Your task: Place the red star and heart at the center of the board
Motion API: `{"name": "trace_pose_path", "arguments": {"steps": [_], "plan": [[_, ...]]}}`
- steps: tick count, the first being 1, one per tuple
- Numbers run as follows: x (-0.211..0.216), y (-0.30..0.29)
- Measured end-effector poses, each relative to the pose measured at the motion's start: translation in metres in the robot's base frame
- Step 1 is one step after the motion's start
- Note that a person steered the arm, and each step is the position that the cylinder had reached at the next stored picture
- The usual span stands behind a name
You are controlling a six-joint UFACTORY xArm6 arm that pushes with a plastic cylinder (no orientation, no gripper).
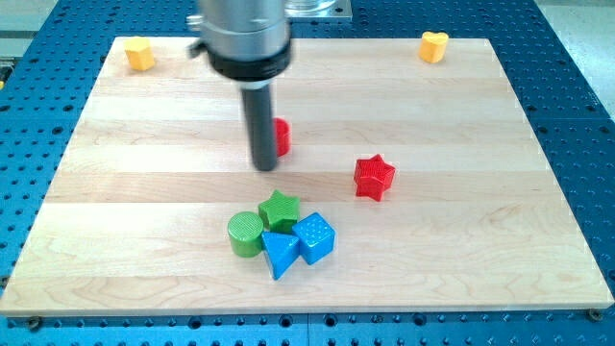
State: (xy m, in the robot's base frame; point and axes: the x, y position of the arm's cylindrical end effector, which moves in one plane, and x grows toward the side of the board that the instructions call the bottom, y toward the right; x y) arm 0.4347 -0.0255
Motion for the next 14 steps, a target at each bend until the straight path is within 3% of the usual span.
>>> {"name": "trace_pose_path", "arguments": {"steps": [1, 2, 3, 4, 5, 7, 9, 10, 11, 12, 13, 14], "plan": [[-0.011, 0.053], [0.018, 0.146], [0.083, 0.159], [0.067, 0.108], [0.010, 0.081], [-0.035, 0.105], [-0.044, 0.038], [-0.098, 0.143], [-0.179, 0.274], [-0.235, 0.297], [-0.240, 0.241], [-0.181, 0.137]]}}
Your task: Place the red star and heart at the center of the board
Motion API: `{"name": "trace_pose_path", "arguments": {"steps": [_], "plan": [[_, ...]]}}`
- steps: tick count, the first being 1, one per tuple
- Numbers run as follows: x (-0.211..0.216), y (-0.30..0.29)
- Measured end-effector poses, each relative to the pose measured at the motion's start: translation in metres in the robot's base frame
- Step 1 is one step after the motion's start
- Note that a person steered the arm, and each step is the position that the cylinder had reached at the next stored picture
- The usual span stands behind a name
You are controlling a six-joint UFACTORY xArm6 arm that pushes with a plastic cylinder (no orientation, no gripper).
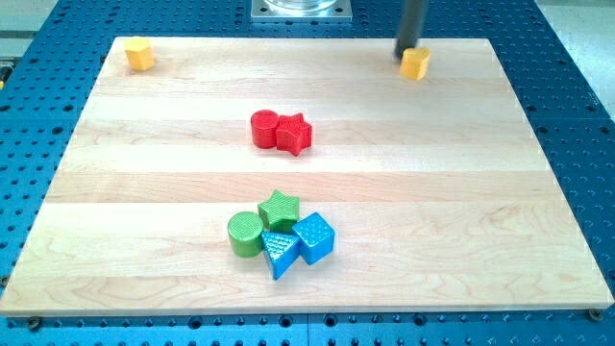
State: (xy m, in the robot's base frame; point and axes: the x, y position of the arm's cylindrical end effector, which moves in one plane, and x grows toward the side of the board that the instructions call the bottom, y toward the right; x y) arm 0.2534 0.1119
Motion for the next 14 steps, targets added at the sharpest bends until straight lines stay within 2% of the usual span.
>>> {"name": "trace_pose_path", "arguments": {"steps": [1, 2, 3, 4, 5, 6, 7, 9, 10, 11, 12, 13, 14], "plan": [[0.015, -0.055], [-0.027, -0.012], [-0.015, 0.062], [0.007, 0.058], [0.033, 0.026], [0.021, 0.082], [0.046, 0.072], [0.061, -0.084], [0.037, -0.024], [0.055, 0.039], [0.100, 0.009], [0.102, -0.050], [0.084, -0.046]]}}
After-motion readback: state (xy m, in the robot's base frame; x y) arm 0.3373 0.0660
